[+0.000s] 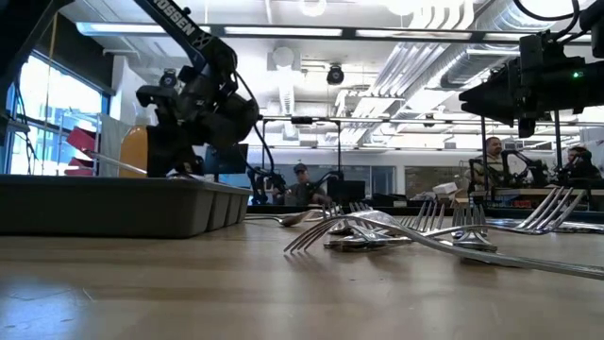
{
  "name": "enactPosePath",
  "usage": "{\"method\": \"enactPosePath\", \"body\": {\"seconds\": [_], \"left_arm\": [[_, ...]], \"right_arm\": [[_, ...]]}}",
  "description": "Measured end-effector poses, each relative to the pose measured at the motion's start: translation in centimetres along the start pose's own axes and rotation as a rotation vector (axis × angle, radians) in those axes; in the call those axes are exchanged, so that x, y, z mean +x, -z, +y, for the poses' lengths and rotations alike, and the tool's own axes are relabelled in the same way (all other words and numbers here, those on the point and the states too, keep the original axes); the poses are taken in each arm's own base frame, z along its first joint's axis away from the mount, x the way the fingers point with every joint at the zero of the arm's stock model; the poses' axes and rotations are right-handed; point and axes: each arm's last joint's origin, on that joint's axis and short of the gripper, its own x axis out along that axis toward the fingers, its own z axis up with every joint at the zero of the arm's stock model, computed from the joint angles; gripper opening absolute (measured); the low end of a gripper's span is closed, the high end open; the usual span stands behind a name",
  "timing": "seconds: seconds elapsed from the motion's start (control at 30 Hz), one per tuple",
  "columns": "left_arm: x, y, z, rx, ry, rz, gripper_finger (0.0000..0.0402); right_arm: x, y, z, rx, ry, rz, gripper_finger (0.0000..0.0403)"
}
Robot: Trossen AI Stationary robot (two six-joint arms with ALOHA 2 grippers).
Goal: Sort silverware
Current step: Put the silver spoon into the black silverware tray
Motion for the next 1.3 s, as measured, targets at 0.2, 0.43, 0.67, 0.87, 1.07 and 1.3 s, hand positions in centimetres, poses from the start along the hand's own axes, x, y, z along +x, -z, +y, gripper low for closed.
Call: {"method": "enactPosePath", "body": {"seconds": [0.2,0.43,0.67,0.87,1.07,1.3], "left_arm": [[0.5,-0.1,0.2,-0.021,-0.007,-0.025,0.0000],[0.4,-0.4,0.7,-0.042,-0.075,-0.041,0.0016],[0.4,-0.3,0.6,-0.064,-0.079,-0.021,0.0068],[-0.5,0.2,0.5,-0.094,-0.196,0.124,0.0089],[-3.9,-1.2,-0.4,-0.145,-0.289,0.062,0.0088],[-7.5,-4.0,-1.5,-0.101,-0.431,-0.173,0.0087]], "right_arm": [[0.0,0.0,0.0,0.000,0.000,0.000,0.0121],[0.0,0.0,0.0,0.001,0.000,0.000,0.0121],[0.0,0.0,0.0,0.001,0.000,0.000,0.0121],[0.0,0.0,0.0,0.001,0.000,0.000,0.0121],[0.0,0.0,0.0,0.001,0.012,-0.004,0.0121],[0.0,0.0,0.0,0.001,0.013,-0.003,0.0121]]}}
